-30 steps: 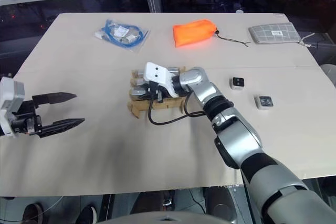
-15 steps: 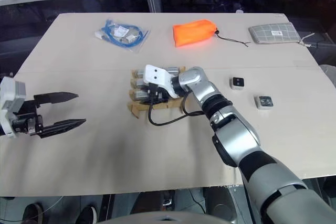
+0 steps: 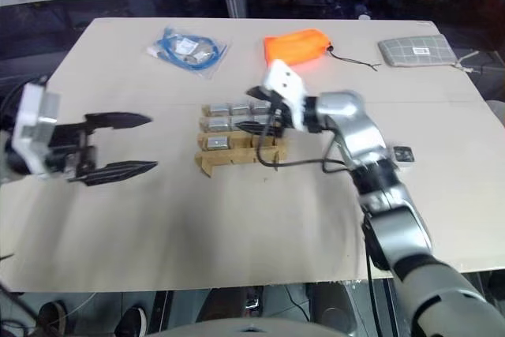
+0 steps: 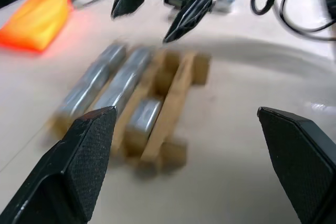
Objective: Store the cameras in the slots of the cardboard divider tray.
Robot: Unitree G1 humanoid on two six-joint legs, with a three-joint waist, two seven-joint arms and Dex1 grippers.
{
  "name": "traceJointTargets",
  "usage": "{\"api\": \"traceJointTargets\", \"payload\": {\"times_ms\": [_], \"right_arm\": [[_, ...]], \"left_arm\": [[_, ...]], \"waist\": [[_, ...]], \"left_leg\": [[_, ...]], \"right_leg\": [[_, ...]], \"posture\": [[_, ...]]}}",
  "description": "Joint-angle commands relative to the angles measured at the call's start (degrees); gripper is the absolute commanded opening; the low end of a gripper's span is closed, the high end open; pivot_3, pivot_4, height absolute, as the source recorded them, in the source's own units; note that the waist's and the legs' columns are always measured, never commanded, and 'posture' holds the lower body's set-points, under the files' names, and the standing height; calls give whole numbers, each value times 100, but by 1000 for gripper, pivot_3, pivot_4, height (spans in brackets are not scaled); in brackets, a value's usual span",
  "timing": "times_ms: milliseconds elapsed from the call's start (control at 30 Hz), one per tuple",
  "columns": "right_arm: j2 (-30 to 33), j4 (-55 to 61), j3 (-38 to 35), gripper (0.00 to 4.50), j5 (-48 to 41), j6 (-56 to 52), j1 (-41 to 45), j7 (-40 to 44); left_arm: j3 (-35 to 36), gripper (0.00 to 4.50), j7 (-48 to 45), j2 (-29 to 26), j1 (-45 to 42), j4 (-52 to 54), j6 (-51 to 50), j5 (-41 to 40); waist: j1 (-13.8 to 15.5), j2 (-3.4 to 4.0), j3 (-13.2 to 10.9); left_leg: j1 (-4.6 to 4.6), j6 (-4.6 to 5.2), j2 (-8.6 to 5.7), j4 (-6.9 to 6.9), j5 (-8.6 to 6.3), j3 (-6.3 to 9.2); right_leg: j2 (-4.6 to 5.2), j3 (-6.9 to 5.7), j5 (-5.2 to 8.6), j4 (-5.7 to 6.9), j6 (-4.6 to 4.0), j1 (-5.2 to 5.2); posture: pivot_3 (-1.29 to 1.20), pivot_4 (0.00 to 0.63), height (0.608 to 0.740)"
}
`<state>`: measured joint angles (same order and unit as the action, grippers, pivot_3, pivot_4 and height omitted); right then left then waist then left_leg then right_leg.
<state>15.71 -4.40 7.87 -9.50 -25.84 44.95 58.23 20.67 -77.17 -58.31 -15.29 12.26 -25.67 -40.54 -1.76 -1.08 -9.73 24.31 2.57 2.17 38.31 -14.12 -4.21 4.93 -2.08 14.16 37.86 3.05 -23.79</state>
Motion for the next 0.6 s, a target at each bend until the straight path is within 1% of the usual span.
{"api": "traceJointTargets", "payload": {"times_ms": [33,100,200,300,400,467,533,600], "right_arm": [[327,1456,-540,3944,-221,-809,-603,-678],[460,2046,-912,3944,-231,-1208,-1039,-1178],[955,2904,-1615,3944,-157,-1738,-1857,-1651],[1374,3450,-2318,3944,-203,-2169,-2630,-1968],[1633,3722,-2925,3944,-144,-2356,-3427,-2194],[1599,3809,-3258,3944,-152,-2482,-3792,-2428],[1433,3750,-3529,3944,-206,-2503,-4036,-2692],[1272,3597,-3602,3944,-232,-2404,-4121,-2913]], "left_arm": [[-437,4500,117,251,-625,72,7,-102],[-722,4500,228,527,-1019,-23,34,-42],[-1134,4500,230,914,-1406,-176,88,59],[-1385,4500,178,1165,-1657,-307,157,139],[-1536,4500,169,1336,-1932,-450,168,182],[-1621,4500,125,1415,-2069,-537,218,233],[-1705,4500,102,1499,-2150,-578,247,278],[-1746,4500,77,1552,-2176,-601,270,323]], "waist": [[18,0,0],[28,0,0],[112,0,0],[124,-3,0],[151,-4,0],[153,-3,0],[120,-3,1],[89,-4,1]], "left_leg": [[-1,0,-1,1,0,-1],[-2,1,-3,3,0,-1],[-1,1,-6,8,0,-3],[3,2,-10,10,0,-5],[3,3,-9,12,0,-1],[3,3,-7,12,0,1],[-2,3,-8,13,0,-3],[-10,4,-8,12,0,-9]], "right_leg": [[-1,1,0,1,0,0],[-4,1,0,2,1,1],[-12,5,0,2,3,2],[-12,6,1,-2,4,2],[-21,5,1,-4,5,3],[-27,3,1,-8,4,5],[-27,12,1,-5,5,6],[-28,22,1,-3,5,9]], "posture": [[0,150,740],[0,150,740],[0,150,740],[0,150,740],[0,150,740],[0,150,740],[0,150,740],[0,150,740]]}}
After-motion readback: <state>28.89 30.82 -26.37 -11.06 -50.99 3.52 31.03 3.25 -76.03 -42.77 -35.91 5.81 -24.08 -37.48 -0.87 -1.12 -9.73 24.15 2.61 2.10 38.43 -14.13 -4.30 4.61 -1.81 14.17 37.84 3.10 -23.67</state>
